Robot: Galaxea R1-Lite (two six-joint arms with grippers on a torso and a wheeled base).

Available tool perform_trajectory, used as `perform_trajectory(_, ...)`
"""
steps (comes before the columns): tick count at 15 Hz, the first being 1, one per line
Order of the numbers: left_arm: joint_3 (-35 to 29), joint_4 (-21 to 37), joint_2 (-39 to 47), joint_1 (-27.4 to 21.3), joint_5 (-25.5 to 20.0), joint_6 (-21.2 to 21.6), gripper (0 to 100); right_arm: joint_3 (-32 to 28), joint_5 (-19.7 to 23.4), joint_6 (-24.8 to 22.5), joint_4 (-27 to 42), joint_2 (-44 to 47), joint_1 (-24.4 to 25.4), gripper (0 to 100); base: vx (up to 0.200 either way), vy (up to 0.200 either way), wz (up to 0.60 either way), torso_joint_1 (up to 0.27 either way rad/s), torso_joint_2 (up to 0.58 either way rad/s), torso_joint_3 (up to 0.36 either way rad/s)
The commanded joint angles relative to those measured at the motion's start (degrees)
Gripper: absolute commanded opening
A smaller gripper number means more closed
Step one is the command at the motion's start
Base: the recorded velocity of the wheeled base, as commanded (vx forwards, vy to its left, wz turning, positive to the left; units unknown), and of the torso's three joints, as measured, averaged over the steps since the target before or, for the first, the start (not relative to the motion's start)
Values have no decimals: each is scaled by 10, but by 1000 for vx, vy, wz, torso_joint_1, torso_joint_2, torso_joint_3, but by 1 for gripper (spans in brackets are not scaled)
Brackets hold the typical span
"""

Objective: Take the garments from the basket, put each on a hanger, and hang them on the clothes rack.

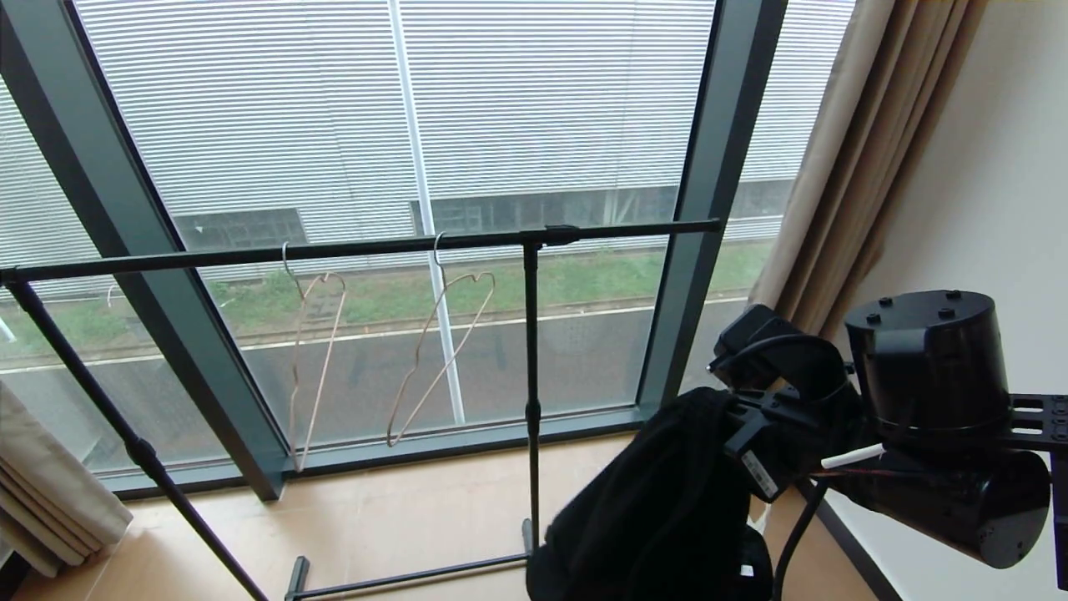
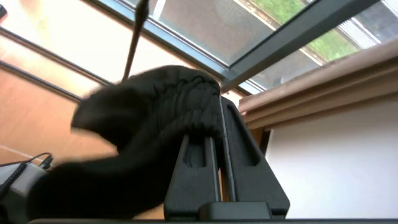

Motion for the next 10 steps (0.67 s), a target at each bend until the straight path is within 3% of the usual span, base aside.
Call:
perform_trajectory(1,0,0,1,0,0,0,100,0,1,0,0,0,1,0,0,200,0,2,-2,2)
perform_trajectory(7,0,0,1,-1,0,0,100,0,1,0,0,-2,1,0,0,200,0,5,4,2)
perform_trajectory(8,0,0,1,-1,0,0,100,0,1,0,0,-1,1,0,0,0,0,0,0,0)
perform_trajectory(10,0,0,1,-1,0,0,100,0,1,0,0,1,1,0,0,0,600,2,2,7)
